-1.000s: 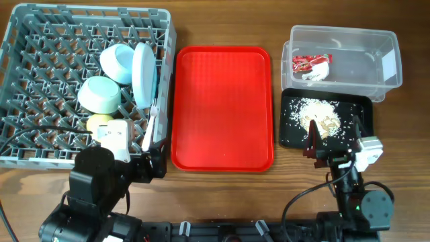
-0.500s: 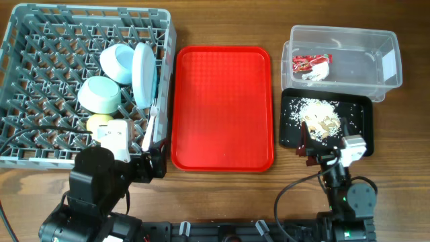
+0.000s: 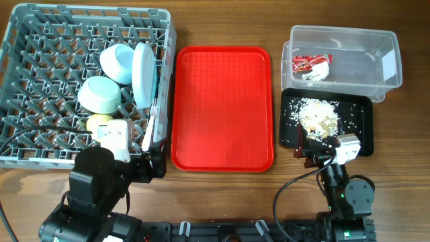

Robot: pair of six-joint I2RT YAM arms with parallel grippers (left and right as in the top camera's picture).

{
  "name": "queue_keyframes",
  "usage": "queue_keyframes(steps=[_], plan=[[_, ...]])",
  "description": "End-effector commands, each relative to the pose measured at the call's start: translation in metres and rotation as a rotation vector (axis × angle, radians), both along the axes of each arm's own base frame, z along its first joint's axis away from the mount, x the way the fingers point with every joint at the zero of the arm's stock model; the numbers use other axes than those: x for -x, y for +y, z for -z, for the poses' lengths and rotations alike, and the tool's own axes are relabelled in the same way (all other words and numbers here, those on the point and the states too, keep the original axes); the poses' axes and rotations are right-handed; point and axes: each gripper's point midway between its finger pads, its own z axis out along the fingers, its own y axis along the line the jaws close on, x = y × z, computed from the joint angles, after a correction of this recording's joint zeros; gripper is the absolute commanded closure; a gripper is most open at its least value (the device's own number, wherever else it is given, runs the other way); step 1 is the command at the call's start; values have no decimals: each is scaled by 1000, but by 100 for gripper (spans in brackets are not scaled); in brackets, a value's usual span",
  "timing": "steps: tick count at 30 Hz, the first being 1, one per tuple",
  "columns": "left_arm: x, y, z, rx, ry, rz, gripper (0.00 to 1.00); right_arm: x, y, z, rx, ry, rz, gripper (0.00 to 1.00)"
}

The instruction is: Sort waste into correct bins and load items into the dishwasher rack

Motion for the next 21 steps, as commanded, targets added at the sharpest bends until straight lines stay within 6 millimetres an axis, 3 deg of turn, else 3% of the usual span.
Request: queue_keyframes(steps=[1,15,21], plan=[[0,1,1,-6,-5,-3,0,1,4,0,12,-4,-23,0],[1,2,3,-11,4,-5,0,1,4,0,12,-4,-23,0],[-5,32,19,-29,-1,-149,0,1,4,0,12,-4,-23,0]])
